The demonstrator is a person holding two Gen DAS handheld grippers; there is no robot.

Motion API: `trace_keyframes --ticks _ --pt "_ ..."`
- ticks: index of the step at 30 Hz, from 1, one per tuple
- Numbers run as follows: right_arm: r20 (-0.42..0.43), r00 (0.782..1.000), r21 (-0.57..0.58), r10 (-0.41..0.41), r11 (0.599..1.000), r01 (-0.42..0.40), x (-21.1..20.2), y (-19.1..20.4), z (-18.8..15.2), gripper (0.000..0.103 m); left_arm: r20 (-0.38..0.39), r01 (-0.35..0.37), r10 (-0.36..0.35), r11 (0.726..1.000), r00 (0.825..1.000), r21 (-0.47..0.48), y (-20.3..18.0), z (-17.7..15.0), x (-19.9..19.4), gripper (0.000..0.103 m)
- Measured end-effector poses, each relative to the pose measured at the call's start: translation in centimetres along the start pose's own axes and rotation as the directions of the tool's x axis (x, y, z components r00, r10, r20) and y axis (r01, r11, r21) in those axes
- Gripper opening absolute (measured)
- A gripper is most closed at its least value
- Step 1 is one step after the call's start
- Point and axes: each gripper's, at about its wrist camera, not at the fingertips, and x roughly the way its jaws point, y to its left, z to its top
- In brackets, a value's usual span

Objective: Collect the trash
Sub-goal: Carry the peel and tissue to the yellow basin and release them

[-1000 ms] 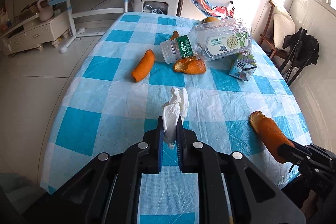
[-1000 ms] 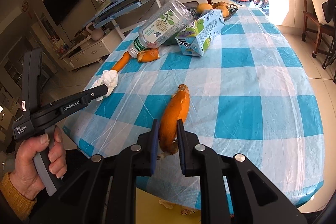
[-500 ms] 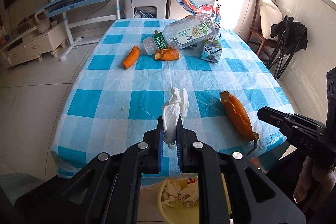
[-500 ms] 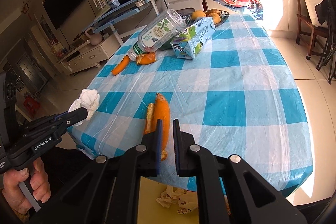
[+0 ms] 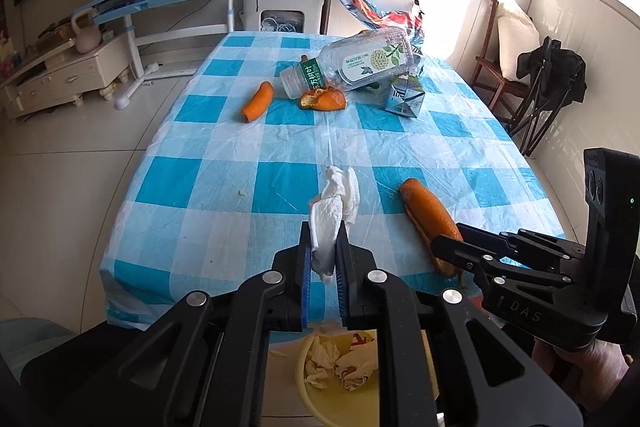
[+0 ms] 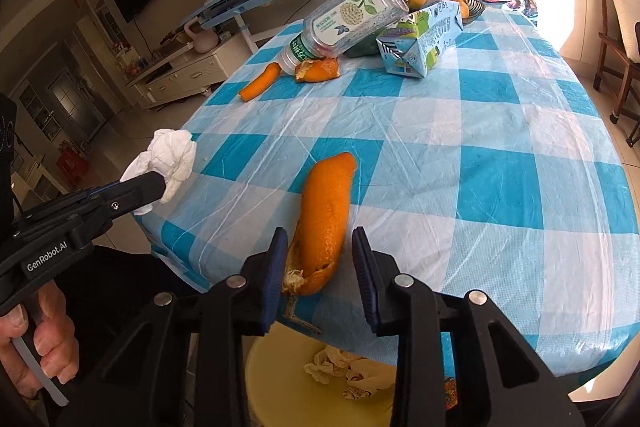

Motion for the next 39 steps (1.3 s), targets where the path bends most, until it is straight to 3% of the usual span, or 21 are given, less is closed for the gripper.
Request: trace_keyframes --ticks 4,13,20,28,39 --pt "0.011 1.000 -0.008 -0.006 1.000 0.006 -0.4 0.1 -0.2 0.018 -0.002 0.011 -0.011 1.000 1.000 -0.013 0.0 -0.4 -0.5 0.011" --pt "0.059 0.998 -0.033 0.021 0.999 -0.019 -4.3 1.5 -1.3 0.017 0.005 0.021 -0.021 1.000 1.000 -0.008 -0.2 -1.6 -2.3 0.011" --pt "-0.040 0.998 -0.066 0.039 0.997 -0.041 -5.8 3.6 -6.4 0.017 0.012 0.021 -0.021 1.000 1.000 -0.001 -0.6 -2.1 -3.2 0.011" --pt "-0.143 0.990 -0.092 -0.012 0.996 -0.001 -4.2 4.1 -7.9 0.021 0.016 0.029 -0.030 1.000 0.999 0.007 -1.5 -2.9 -4.0 0.011" --pt "0.081 0.997 0.051 -0.019 0.999 0.015 -7.7 1.6 -6.7 0.032 -0.065 0.075 -0.072 0.996 0.995 0.047 -4.0 -5.9 -3.4 0.011"
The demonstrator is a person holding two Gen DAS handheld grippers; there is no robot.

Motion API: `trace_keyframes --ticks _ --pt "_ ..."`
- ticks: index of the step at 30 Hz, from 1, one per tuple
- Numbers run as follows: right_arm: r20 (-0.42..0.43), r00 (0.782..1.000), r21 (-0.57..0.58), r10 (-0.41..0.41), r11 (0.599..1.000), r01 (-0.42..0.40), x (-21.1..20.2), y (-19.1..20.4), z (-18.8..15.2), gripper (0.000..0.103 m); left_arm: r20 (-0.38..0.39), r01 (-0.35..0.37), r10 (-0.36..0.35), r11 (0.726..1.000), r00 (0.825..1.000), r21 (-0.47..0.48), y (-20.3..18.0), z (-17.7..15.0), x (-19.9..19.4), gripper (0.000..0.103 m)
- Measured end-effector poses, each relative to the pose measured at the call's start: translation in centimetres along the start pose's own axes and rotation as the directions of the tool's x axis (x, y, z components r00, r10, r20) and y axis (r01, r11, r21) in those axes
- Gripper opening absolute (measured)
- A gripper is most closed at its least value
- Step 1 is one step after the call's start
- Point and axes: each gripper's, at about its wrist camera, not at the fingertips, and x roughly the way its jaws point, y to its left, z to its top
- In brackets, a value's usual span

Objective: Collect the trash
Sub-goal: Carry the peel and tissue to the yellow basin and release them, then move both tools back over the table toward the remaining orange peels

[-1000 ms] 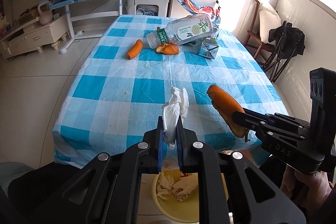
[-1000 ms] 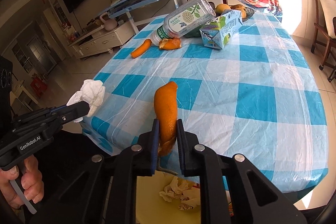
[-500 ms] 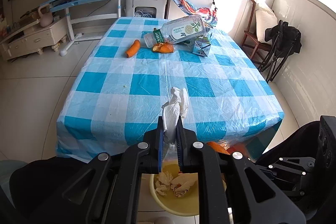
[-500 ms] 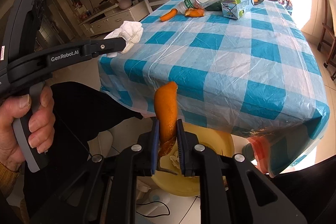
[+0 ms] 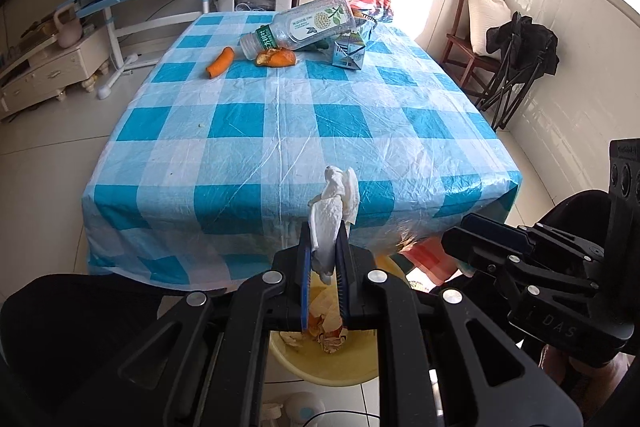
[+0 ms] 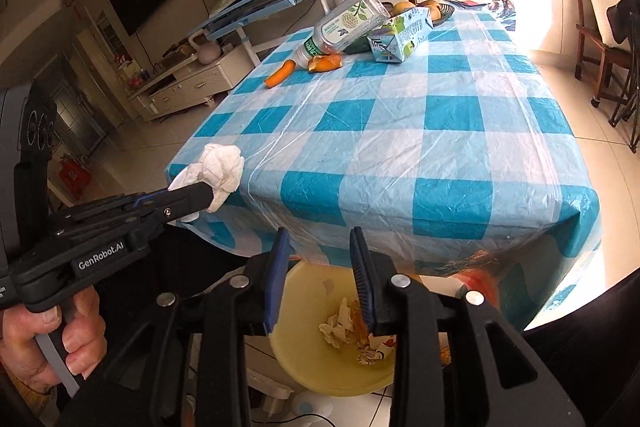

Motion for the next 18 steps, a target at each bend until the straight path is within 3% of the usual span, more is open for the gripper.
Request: trace_keyframes --ticks 7,9,11,18 --pt "0.094 0.995 0.048 -0.010 0.999 0.005 -1.4 -0.8 0.8 0.032 -0.116 0.041 -0.038 0.999 0.993 0.023 -1.8 -2.7 1.9 0.013" --pt "0.102 0.995 0.059 -0.012 0.998 0.006 -1.5 -1.1 1.0 0.032 -0.146 0.041 -0.037 0.999 0.989 0.027 -2.0 -3.3 2.3 0.023" --pt "0.103 0.995 0.065 -0.012 0.998 0.005 -1.5 -1.2 1.0 0.033 -0.166 0.023 -0.018 0.999 0.986 0.027 -2.1 -3.7 2.5 0.048" --pt "0.108 0.994 0.068 -0.012 0.998 0.004 -1.5 -1.3 1.0 0.033 -0.149 0.017 -0.015 1.000 0.989 0.011 -1.4 -3.5 2.0 0.053"
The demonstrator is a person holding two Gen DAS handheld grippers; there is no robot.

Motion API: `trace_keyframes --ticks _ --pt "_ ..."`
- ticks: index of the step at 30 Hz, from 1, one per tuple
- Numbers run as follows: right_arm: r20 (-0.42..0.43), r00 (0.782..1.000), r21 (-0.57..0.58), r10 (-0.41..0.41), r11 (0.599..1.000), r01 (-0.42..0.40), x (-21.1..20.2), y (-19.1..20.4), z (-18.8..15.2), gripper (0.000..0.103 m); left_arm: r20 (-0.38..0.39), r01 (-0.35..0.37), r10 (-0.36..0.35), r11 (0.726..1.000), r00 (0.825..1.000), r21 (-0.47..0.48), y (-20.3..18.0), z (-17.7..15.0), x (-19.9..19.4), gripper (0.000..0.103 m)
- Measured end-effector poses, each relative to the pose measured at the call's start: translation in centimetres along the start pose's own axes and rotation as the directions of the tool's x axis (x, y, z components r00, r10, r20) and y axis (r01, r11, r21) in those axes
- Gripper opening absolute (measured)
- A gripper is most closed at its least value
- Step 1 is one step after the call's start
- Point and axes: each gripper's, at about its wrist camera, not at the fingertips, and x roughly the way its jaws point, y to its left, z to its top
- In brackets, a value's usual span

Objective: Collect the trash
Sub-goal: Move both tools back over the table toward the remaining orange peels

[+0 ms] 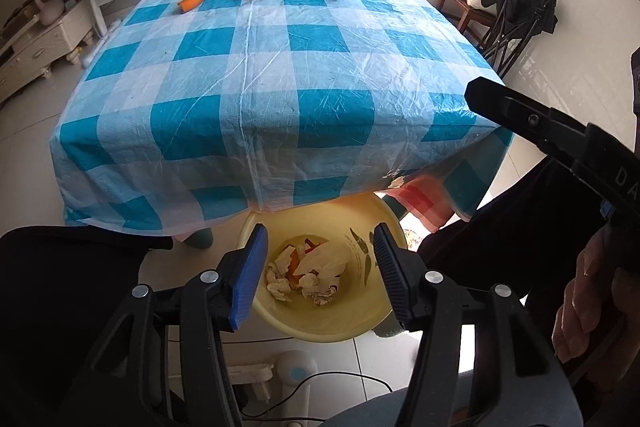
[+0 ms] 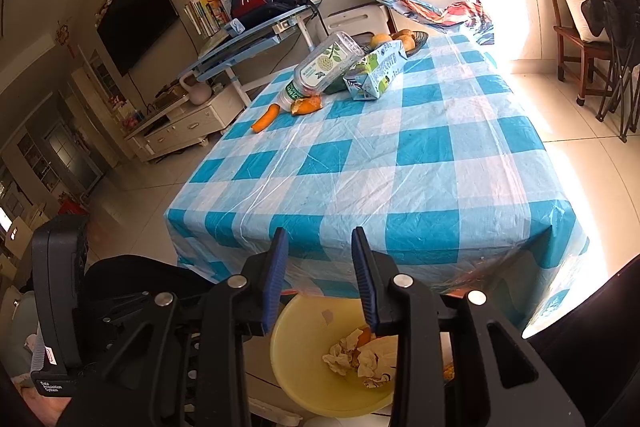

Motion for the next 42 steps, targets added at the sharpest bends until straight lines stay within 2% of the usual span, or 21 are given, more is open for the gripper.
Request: trace_keyframes --ticks 4,7,16,21,26,31,38,42 --pt "-0.001 1.000 -0.001 -0.001 1.000 0.001 -0.1 0.0 -0.1 0.034 0.058 -0.008 0.010 1.000 0.998 -0.026 0.8 0.7 -1.0 0.054" --pt "0.004 1.000 -0.002 -0.001 1.000 0.001 -0.2 0.0 -0.1 0.038 0.116 -0.028 0.034 0.998 0.993 -0.052 1.6 1.3 -2.0 0.054" --pt "-0.014 1.000 -0.018 0.018 1.000 -0.018 0.5 0.5 0.4 0.038 0.228 -0.102 0.133 0.984 0.964 -0.145 5.9 4.7 -3.1 0.055" --pt "-0.043 0.998 -0.036 0.040 0.999 -0.041 2.2 1.4 2.4 0.038 0.265 -0.127 0.170 0.977 0.949 -0.174 8.5 7.5 -2.7 0.055" --pt "-0.067 0.996 -0.115 0.056 0.991 -0.064 6.8 3.7 6.3 0.039 0.294 -0.127 0.183 0.972 0.938 -0.200 10.8 10.1 -1.9 0.055" --pt "-0.131 0.991 -0.184 0.016 0.982 -0.040 14.0 4.8 9.9 0.043 0.299 -0.119 0.179 0.971 0.937 -0.209 12.7 12.4 -0.2 0.055" --pt "-0.187 0.981 -0.123 -0.054 0.992 0.031 21.9 3.8 13.3 0.043 0.288 -0.102 0.163 0.972 0.944 -0.213 14.3 15.1 2.8 0.055" --pt "-0.181 0.980 -0.114 -0.079 0.992 0.059 23.8 3.8 14.2 0.044 0.282 -0.094 0.155 0.971 0.947 -0.218 15.1 16.2 4.0 0.055"
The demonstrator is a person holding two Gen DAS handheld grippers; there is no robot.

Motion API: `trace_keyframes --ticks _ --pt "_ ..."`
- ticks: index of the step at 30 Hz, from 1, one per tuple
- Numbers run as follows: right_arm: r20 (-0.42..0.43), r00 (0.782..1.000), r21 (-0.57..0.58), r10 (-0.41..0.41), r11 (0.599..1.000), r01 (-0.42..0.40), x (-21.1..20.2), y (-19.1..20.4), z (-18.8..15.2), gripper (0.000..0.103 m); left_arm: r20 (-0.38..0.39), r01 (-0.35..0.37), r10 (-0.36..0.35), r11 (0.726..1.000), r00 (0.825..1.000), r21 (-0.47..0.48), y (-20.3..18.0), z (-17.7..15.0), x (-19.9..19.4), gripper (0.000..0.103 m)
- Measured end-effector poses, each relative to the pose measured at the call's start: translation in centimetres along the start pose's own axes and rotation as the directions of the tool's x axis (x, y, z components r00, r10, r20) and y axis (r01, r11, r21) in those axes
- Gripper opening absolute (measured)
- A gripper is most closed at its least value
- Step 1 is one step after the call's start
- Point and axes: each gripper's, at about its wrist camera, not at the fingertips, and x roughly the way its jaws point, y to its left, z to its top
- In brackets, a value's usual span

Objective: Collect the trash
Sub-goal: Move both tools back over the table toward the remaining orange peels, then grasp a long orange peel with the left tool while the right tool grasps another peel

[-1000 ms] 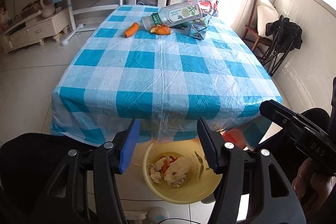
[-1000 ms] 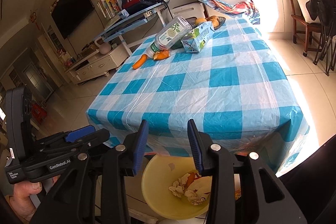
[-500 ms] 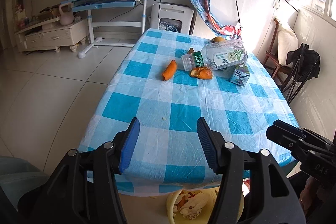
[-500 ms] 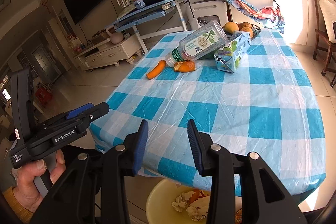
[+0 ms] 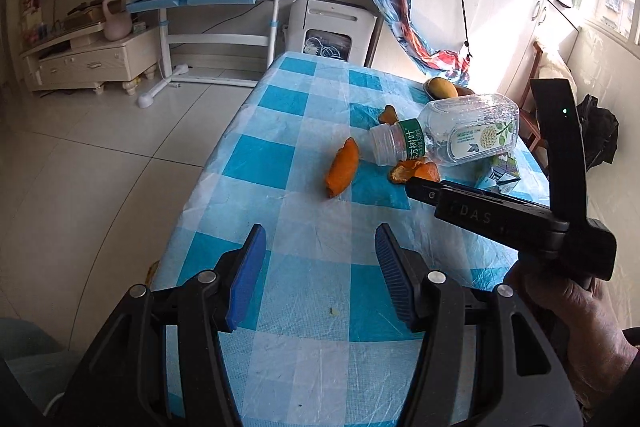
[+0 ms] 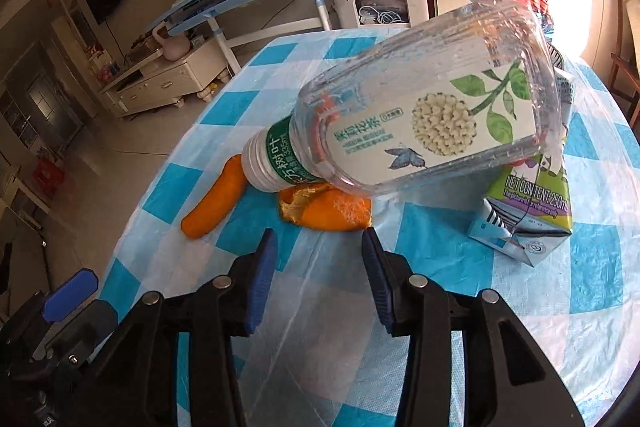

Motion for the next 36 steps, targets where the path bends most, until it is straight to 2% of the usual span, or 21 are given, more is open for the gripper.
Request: trace_keyframes --ticks 5,7,9,14,18,20,21,22,23,25,27,31,35,36 --pt "-0.004 0.999 -0.028 -0.038 0.999 0.038 0.6 0.6 0.8 0.042 -0.009 0.002 -0.002 1.000 1.000 0.001 0.0 1.0 1.8 0.055" --pt "-0.005 0.999 -0.054 -0.040 0.998 0.039 0.5 0.8 0.4 0.032 -0.010 0.004 -0.004 1.000 1.000 0.007 -0.1 1.5 2.5 0.055" --pt "-0.015 1.000 -0.062 -0.021 0.998 0.020 0.2 0.7 0.0 0.015 -0.012 0.003 -0.002 1.000 1.000 0.015 -0.5 2.0 3.3 0.055" --pt "-0.024 1.000 -0.083 0.013 0.996 -0.014 -1.0 0.3 -0.8 0.000 -0.035 -0.005 0.006 1.000 0.999 0.025 -1.2 3.2 5.7 0.055" --pt "-0.027 0.998 -0.076 0.050 0.996 -0.052 -3.3 -0.2 -3.1 0.000 -0.080 -0.018 0.021 0.999 0.997 0.039 -1.8 3.8 8.1 0.053" --pt "-0.032 0.997 -0.067 0.064 0.996 -0.066 -4.2 -0.5 -4.2 0.000 -0.111 -0.012 0.017 0.999 0.994 0.038 -2.1 4.1 9.1 0.045" --pt "-0.039 0.997 -0.062 0.072 0.995 -0.074 -4.4 -0.6 -4.5 0.000 -0.118 -0.018 0.023 0.999 0.993 0.043 -2.3 4.3 9.3 0.044" --pt "-0.042 0.996 -0.062 0.081 0.995 -0.083 -4.4 -0.5 -4.6 0.000 -0.125 -0.012 0.018 0.999 0.992 0.050 -2.5 4.5 9.5 0.038" --pt "-0.038 0.996 -0.062 0.082 0.995 -0.084 -4.3 -0.5 -4.6 0.001 -0.132 0.003 0.005 0.998 0.991 0.059 -2.7 4.6 9.7 0.021" --pt "-0.034 0.996 -0.037 0.078 0.996 -0.079 -3.8 -0.6 -3.9 0.006 -0.145 -0.005 0.018 0.996 0.989 0.093 -3.2 4.7 9.9 0.016" --pt "0.000 0.997 0.003 0.079 0.997 -0.079 -3.5 -0.6 -2.9 0.047 -0.158 0.010 0.004 0.996 0.987 0.089 -3.1 4.6 9.6 0.014" --pt "0.028 0.997 0.030 0.069 0.997 -0.070 -2.1 0.2 -0.6 0.050 -0.162 0.015 -0.003 0.997 0.987 0.075 -2.2 3.6 8.1 0.013" --pt "0.004 1.000 0.007 -0.004 1.000 0.004 0.4 1.5 1.3 0.049 -0.167 0.021 -0.013 0.999 0.986 0.046 -0.8 2.2 6.2 0.013" --pt "-0.002 1.000 -0.002 -0.026 1.000 0.026 1.0 1.6 1.5 0.046 -0.166 0.022 -0.014 0.999 0.986 0.046 -0.6 1.8 5.7 0.013"
